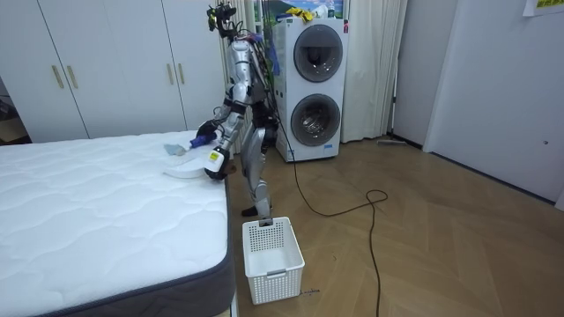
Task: Clean bed
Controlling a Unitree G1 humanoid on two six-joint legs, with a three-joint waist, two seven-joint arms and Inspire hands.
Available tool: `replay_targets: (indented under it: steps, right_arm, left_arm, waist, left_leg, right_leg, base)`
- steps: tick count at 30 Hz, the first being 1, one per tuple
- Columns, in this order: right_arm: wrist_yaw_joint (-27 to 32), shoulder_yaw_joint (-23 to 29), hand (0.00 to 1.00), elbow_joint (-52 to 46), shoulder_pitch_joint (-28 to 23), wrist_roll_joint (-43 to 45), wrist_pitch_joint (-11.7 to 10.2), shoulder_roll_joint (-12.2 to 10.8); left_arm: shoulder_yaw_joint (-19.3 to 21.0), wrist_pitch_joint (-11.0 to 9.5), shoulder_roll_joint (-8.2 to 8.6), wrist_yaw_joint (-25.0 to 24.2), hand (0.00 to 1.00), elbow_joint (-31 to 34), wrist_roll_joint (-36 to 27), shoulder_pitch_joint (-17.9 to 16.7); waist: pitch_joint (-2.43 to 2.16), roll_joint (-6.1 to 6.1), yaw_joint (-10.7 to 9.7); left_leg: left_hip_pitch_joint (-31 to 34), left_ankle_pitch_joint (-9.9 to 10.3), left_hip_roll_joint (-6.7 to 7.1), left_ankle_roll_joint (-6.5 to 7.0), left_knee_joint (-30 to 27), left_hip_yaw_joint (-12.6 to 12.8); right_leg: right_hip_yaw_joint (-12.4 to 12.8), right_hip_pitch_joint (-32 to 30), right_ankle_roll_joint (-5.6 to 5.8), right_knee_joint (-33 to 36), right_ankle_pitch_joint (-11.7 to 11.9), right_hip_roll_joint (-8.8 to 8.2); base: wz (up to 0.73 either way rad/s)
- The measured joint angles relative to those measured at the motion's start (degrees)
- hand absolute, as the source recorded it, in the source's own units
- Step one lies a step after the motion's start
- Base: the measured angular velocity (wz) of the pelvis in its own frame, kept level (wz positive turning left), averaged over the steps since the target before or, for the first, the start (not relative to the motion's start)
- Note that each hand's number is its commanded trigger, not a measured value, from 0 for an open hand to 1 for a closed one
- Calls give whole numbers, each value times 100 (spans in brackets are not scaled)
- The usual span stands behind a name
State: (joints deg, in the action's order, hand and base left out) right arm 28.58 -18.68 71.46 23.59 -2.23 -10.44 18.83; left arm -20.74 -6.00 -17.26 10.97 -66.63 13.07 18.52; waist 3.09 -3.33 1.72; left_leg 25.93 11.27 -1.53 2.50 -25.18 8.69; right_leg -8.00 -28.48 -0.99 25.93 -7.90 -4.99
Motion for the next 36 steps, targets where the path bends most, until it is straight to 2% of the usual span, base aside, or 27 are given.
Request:
replay_targets:
  steps: [9,14,28,32,36]
  right_arm:
    - [-275,211,100,71,1,-200,271,13]
    - [-406,256,100,106,-4,-228,303,14]
    - [-546,419,100,109,-56,-222,311,58]
    - [-545,419,100,161,-36,-110,417,83]
    - [-548,412,100,291,124,343,490,201]
  left_arm:
    - [17,0,-6,-28,100,150,7,39]
    - [25,-23,-7,-40,100,150,21,38]
    - [28,0,-60,-90,100,187,58,54]
    - [28,80,-121,-147,100,283,179,66]
    - [20,167,-222,-143,100,373,489,143]
  waist:
    - [31,42,17]
    - [46,67,17]
    - [34,83,-23]
    - [31,87,-25]
    - [30,129,13]
  left_leg:
    - [160,71,19,37,-134,-5]
    - [164,106,27,56,-179,-2]
    - [228,110,15,56,-257,0]
    - [228,110,29,58,-279,7]
    - [267,116,40,70,-357,56]
  right_leg:
    - [1,-172,29,125,-41,-11]
    - [18,-173,49,162,-54,-15]
    - [-9,-201,49,189,-54,-18]
    - [-13,-221,45,272,-72,-87]
    - [3,-302,44,407,-106,-105]
  base:
    - [0]
    - [0]
    - [0]
    - [1]
    - [-2]
